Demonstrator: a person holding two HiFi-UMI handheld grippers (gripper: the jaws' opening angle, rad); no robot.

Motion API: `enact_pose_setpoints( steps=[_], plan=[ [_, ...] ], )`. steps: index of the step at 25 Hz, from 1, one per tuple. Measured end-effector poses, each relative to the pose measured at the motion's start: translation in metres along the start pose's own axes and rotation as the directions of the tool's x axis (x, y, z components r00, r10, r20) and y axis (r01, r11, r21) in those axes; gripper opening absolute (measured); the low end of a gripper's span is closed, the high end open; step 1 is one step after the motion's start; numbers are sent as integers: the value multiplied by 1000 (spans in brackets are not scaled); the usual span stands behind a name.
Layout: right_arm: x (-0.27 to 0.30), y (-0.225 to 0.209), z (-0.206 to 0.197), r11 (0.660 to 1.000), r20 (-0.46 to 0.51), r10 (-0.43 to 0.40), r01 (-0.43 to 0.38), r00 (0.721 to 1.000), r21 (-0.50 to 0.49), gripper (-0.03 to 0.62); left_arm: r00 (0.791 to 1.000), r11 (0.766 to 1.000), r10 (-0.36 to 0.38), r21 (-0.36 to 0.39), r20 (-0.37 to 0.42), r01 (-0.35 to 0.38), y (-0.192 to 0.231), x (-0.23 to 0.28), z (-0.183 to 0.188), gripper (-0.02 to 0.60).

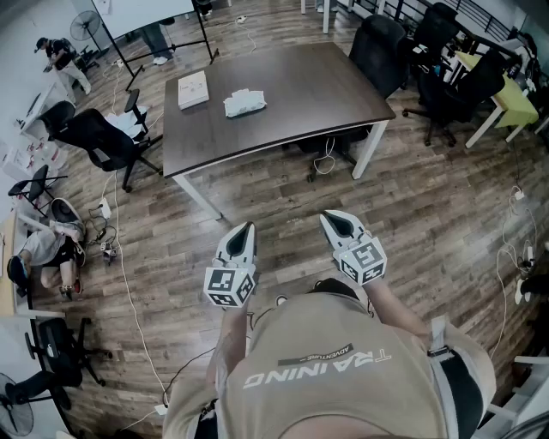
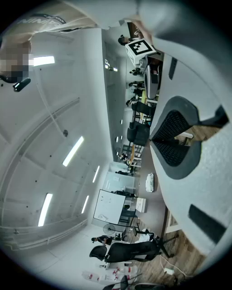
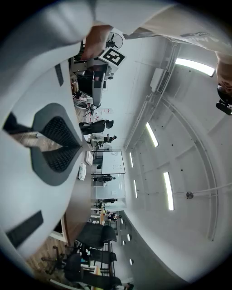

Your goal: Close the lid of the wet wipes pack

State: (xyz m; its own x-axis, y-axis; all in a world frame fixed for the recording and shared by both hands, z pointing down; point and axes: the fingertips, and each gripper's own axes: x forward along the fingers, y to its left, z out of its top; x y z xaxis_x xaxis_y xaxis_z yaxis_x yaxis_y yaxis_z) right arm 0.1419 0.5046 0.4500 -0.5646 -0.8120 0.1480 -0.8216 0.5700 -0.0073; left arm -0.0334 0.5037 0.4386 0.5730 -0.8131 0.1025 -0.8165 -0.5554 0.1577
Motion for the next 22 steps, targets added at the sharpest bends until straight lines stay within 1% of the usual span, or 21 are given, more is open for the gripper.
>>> enact_pose_setpoints(
  steps=[3,5,8,11,15,17,20,22],
  plan=[
    [3,17,-6,1000,-7,-7,7,1000,3,14,1000,1000,-7,-21,-21,6,11,-11,-10,11],
    [6,24,-7,1000,-7,-18,18,1000,6,14,999,999,-29,-24,-29,28,14,-16,-13,11],
    [8,27,-2,999,-7,-38,38,999,7,14,998,998,-60,-18,-37,59,14,-18,-16,11],
    [7,26,1,997,-3,-64,64,998,-31,14,996,997,-79,-21,-39,78,14,-13,-19,11],
    [3,25,-11,997,-39,-76,74,996,-31,14,995,995,-95,-38,-44,93,10,-8,-30,11],
    [4,24,-21,997,-67,-75,73,995,-35,14,993,995,-94,-40,-76,91,12,-3,-47,11],
    [9,19,-41,998,-118,-67,67,991,-8,14,986,993,-89,-90,-139,77,14,5,-74,11],
    [17,9,-46,998,-136,-64,66,989,11,15,985,991,-87,-110,-148,71,18,16,-73,11]
  ],
)
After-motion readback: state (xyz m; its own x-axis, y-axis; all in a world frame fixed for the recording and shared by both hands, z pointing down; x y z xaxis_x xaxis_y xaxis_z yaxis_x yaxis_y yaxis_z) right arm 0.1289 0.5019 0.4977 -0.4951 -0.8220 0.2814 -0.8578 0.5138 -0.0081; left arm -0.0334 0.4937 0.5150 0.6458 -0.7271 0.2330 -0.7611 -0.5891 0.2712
